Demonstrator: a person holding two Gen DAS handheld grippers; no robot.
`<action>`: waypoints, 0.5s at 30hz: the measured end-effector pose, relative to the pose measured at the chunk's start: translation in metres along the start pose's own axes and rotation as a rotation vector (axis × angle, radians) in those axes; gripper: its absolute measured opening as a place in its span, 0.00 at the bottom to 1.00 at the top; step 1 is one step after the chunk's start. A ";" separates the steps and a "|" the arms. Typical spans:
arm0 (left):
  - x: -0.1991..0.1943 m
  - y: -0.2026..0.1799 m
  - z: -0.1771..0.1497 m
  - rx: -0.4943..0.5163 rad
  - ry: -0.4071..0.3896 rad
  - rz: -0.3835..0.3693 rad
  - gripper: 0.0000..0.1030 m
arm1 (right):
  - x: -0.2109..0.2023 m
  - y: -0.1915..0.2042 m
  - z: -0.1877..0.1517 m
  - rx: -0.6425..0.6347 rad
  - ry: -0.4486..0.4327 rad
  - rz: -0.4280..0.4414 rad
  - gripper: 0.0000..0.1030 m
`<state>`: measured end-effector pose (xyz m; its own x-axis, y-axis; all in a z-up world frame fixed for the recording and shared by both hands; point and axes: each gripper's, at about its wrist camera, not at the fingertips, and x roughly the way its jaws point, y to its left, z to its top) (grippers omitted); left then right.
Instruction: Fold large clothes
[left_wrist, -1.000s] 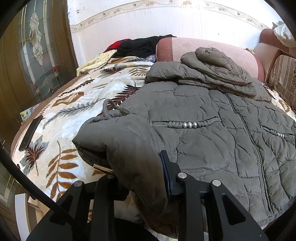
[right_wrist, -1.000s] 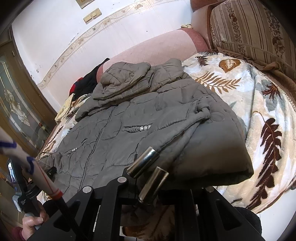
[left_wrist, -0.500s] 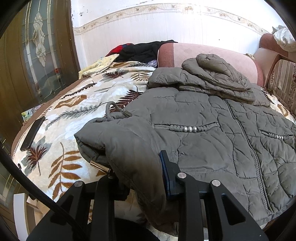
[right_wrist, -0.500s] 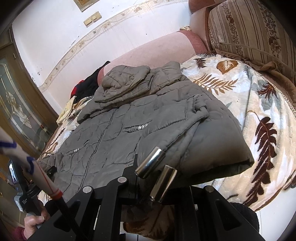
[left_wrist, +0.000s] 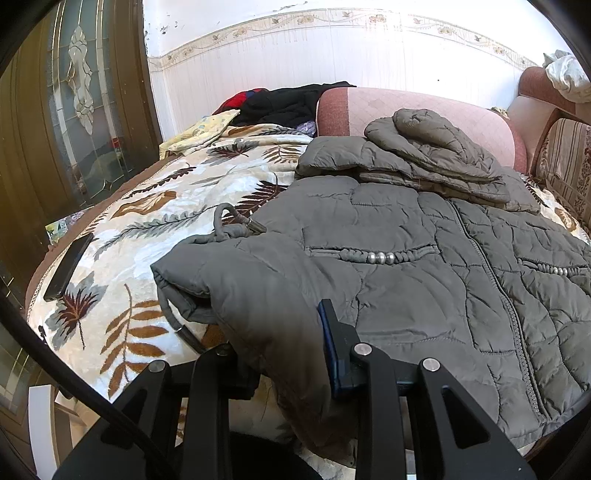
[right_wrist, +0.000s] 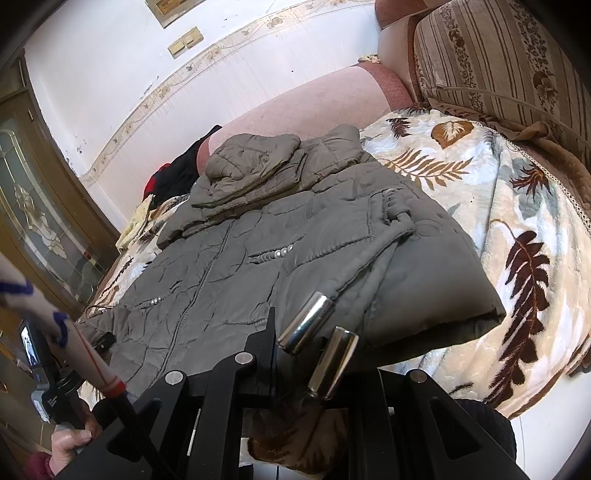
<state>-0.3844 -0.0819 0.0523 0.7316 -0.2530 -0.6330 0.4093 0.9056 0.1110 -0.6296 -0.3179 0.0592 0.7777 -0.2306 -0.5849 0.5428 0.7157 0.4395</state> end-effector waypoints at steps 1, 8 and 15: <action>0.000 0.000 0.000 0.000 0.000 0.001 0.26 | 0.000 0.000 0.000 0.000 0.000 0.000 0.15; 0.000 0.000 0.000 0.002 0.001 0.002 0.26 | -0.001 0.000 0.000 0.000 -0.001 0.002 0.15; 0.000 0.001 0.000 0.008 0.003 0.011 0.26 | -0.001 0.000 0.000 0.000 -0.001 0.001 0.15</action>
<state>-0.3838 -0.0813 0.0521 0.7343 -0.2424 -0.6341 0.4058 0.9056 0.1237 -0.6300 -0.3171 0.0595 0.7788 -0.2304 -0.5835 0.5417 0.7161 0.4402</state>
